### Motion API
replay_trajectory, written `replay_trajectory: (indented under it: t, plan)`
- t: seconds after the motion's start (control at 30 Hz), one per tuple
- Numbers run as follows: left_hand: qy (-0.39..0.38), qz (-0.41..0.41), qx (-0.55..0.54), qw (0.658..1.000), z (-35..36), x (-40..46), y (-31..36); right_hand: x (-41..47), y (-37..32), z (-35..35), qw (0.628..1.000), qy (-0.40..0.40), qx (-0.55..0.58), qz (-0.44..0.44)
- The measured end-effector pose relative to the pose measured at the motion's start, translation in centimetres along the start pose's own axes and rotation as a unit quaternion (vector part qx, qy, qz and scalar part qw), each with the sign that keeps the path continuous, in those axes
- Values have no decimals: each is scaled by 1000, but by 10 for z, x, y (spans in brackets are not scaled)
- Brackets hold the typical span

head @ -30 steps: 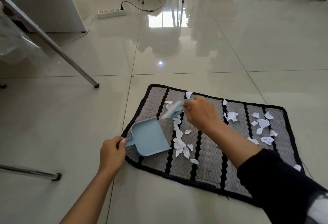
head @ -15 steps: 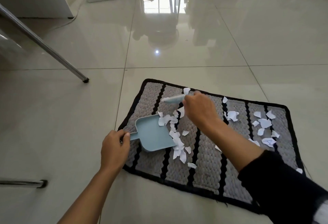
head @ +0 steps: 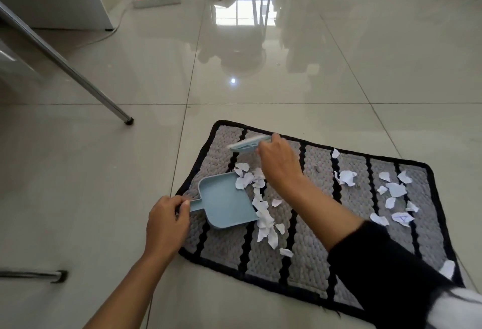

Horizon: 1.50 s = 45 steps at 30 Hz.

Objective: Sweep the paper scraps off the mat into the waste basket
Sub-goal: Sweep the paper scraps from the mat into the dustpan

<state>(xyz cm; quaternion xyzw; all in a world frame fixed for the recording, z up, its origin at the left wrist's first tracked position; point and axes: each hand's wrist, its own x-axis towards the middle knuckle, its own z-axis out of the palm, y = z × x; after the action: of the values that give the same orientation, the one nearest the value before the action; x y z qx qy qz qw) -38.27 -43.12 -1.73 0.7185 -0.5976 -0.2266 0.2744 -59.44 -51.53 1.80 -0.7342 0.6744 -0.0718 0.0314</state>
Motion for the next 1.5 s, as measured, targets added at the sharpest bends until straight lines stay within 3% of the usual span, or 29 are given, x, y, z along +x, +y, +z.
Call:
replay_trajectory:
  t: [0.17, 0.33, 0.47, 0.6, 0.77, 1.13, 1.27, 1.37, 1.5]
  plan:
    - [-4, 3, 1, 1000, -3, 2, -1, -17, 1, 7, 998, -54, -2, 11]
    - [-6, 2, -1, 1000, -5, 3, -1, -15, 20, -7, 999, 28, -9, 32]
    - [-8, 6, 2, 1000, -4, 2, -5, -12, 29, 7, 998, -7, -7, 69]
    - [-3, 0, 16, 1000, -2, 7, -8, -45, 13, 7, 999, -42, 0, 15]
    - [-4, -7, 21, 1000, -1, 4, -8, -42, 1, -10, 1000, 2, -7, 7]
    - [-8, -6, 27, 1000, 0, 9, -17, -57, -4, -3, 1000, -29, 1, 6]
    - [-8, 0, 28, 1000, -1, 8, -14, -43, 13, -8, 998, 4, -10, 57]
    - [-17, 8, 26, 999, -2, 6, -11, -39, 18, -5, 996, -16, -2, 90]
    - [-37, 27, 31, 998, -8, -1, -10, -69, -7, 0, 996, -85, 6, 23]
